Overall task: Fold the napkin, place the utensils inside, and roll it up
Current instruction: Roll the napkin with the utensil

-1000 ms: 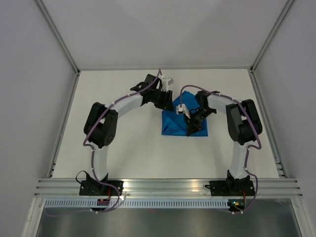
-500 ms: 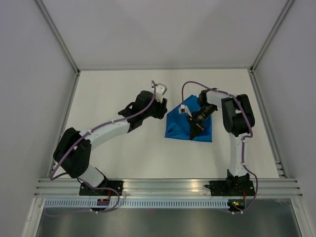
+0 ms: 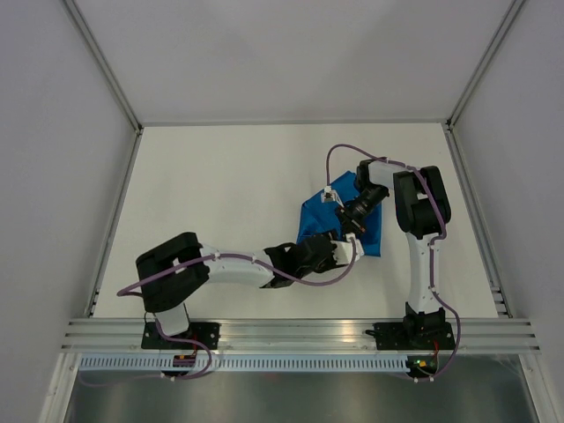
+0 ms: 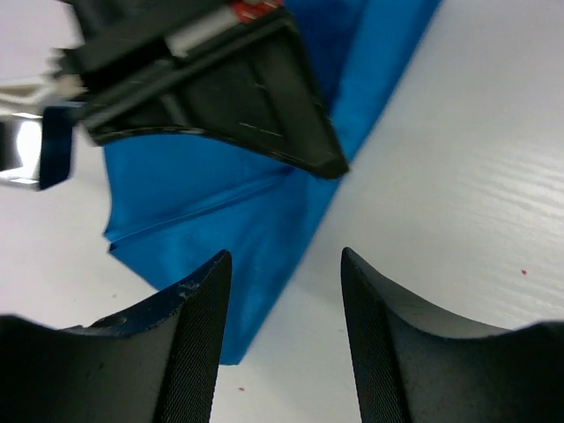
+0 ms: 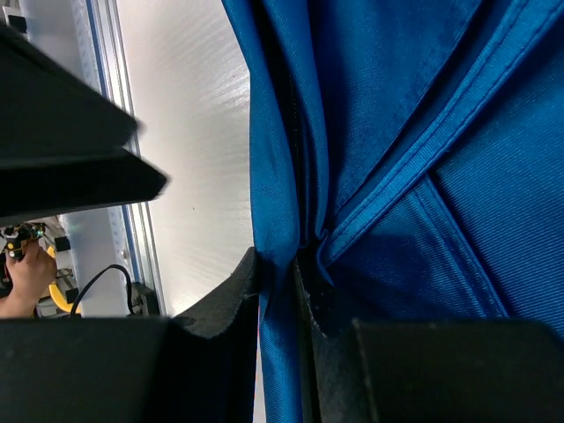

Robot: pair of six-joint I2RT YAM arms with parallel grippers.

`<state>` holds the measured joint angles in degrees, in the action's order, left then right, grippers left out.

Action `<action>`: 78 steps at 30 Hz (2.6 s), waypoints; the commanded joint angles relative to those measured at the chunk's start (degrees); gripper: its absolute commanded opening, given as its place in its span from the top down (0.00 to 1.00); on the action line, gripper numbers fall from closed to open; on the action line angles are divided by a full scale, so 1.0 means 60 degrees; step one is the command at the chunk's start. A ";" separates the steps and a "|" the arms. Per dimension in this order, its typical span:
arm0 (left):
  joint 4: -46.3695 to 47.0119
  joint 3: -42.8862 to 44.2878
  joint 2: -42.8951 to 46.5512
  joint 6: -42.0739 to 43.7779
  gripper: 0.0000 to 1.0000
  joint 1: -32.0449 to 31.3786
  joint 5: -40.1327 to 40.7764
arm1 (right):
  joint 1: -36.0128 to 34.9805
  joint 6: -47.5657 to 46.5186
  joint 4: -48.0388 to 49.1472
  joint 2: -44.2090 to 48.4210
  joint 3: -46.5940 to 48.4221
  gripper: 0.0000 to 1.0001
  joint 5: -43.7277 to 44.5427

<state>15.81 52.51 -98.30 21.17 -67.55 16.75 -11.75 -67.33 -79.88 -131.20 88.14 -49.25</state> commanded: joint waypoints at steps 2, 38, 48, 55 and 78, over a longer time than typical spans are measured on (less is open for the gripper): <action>0.0572 0.0432 -0.0884 0.1393 0.41 -0.0372 0.0300 | 0.0083 -0.0512 0.0833 -0.0473 0.0178 0.77 0.0709; 0.0251 0.1223 -0.3113 0.1555 0.89 -0.0153 -0.1268 | 0.0288 -0.0556 0.0304 -0.0737 0.0589 0.77 0.0826; -0.1814 0.2204 -0.3201 0.0370 0.98 0.0462 -0.3653 | 0.0464 0.0950 0.1724 0.0639 -0.0055 0.51 0.0914; -0.2283 0.2381 -0.3128 -0.0261 0.98 0.1076 -0.4944 | 0.0873 0.2896 0.3450 0.2176 -0.0392 0.43 0.0885; -0.5403 0.5310 -0.5749 -0.2941 0.98 0.3860 -1.0848 | 0.2019 0.2274 0.8859 0.8607 -0.6672 0.39 0.1337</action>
<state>-7.03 84.90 -127.39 6.66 -45.76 -45.06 2.04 -46.65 -33.36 -83.90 52.90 -42.39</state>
